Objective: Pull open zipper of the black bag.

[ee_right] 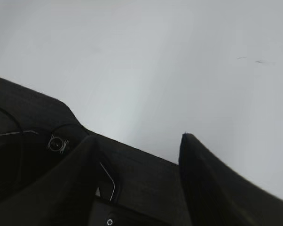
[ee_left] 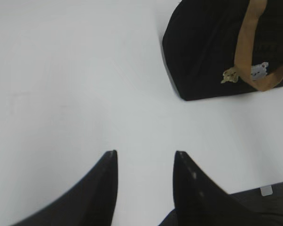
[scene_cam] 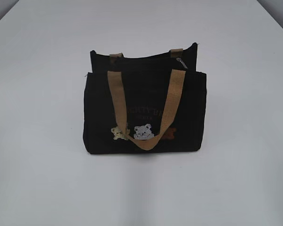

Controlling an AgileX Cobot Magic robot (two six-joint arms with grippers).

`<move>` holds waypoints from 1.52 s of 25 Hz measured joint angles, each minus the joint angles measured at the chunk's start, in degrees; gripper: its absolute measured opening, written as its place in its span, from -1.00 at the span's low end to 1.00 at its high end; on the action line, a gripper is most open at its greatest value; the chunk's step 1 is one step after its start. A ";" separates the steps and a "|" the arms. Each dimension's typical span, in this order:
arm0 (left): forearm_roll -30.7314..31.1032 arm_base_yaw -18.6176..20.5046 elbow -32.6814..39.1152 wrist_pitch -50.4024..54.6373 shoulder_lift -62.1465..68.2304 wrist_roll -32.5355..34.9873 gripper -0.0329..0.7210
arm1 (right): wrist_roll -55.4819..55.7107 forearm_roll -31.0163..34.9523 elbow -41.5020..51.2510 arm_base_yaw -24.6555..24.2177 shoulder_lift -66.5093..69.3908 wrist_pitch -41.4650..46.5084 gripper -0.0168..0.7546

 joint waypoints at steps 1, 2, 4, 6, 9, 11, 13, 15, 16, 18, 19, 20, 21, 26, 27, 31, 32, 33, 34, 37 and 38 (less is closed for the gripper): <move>0.43 0.00 0.68 1.73 -3.32 -0.23 -0.13 | 0.00 -0.02 1.47 0.00 -2.83 -0.48 0.15; 0.89 0.00 1.19 3.60 -5.84 -0.37 -0.13 | 0.00 -0.02 2.80 0.00 -4.97 -0.68 0.14; 1.93 0.00 2.48 5.90 -11.23 -0.62 -0.13 | 0.00 -0.07 3.37 0.00 -8.99 -1.33 0.15; 2.36 0.00 3.15 6.42 -15.21 -0.61 -0.14 | 0.00 -0.07 3.74 0.00 -11.63 -2.62 0.14; 2.36 0.00 4.76 3.54 -19.75 -0.61 -0.16 | 0.20 -0.01 5.21 0.00 -14.71 -4.72 0.14; 2.36 0.00 5.25 2.90 -20.05 -0.40 -0.17 | 0.30 0.05 5.34 0.00 -16.16 -5.25 0.14; 2.36 0.00 5.32 2.44 -20.16 -0.08 -0.17 | 0.37 0.05 5.38 0.00 -17.31 -5.53 0.13; 2.36 0.00 5.32 2.19 -20.21 0.03 -0.17 | 0.37 0.05 5.45 0.00 -18.23 -5.55 0.10; 2.36 0.00 5.32 2.12 -20.21 0.08 -0.18 | 0.37 0.05 5.45 0.00 -18.68 -5.55 0.08; 2.36 0.00 5.32 2.05 -20.21 0.08 -0.18 | 0.37 0.05 5.45 0.00 -19.46 -5.66 0.05; 2.36 0.00 5.32 2.05 -20.26 0.08 -0.18 | 0.39 0.05 5.45 0.00 -19.80 -5.74 0.04; 2.36 0.00 5.32 1.99 -20.26 0.08 -0.18 | 0.39 0.05 5.45 0.00 -20.08 -5.79 0.03; 2.36 0.00 5.32 1.99 -20.26 0.08 -0.18 | 0.39 0.05 5.45 0.00 -20.39 -5.88 0.03; 2.36 0.64 5.32 1.95 -20.26 0.14 -0.23 | 0.44 0.05 5.45 0.00 -20.99 -5.93 0.03; 2.36 1.62 5.32 1.93 -20.26 0.14 -0.24 | 0.44 0.05 5.45 -0.35 -21.71 -5.99 0.03; 2.36 9.64 5.32 1.85 -20.26 0.20 -0.27 | 0.50 -0.01 5.45 -4.68 -22.59 -5.93 0.03; 2.36 11.76 5.32 1.85 -20.26 0.25 -0.27 | 0.50 -0.01 5.45 -6.03 -22.59 -6.00 0.03; 2.36 13.43 5.32 1.91 -20.26 0.25 -0.27 | 0.50 0.04 5.45 -7.19 -22.59 -6.00 0.03; 2.69 14.40 5.32 1.91 -20.26 0.25 -0.27 | 0.50 0.04 5.45 -8.02 -22.59 -6.00 0.03; 2.36 15.23 5.32 1.91 -20.26 0.25 -0.27 | 0.56 0.03 5.45 -8.69 -22.59 -6.00 0.03; 2.36 15.23 5.32 1.91 -20.26 0.25 -0.27 | 0.56 0.03 5.45 -8.69 -22.59 -6.00 0.03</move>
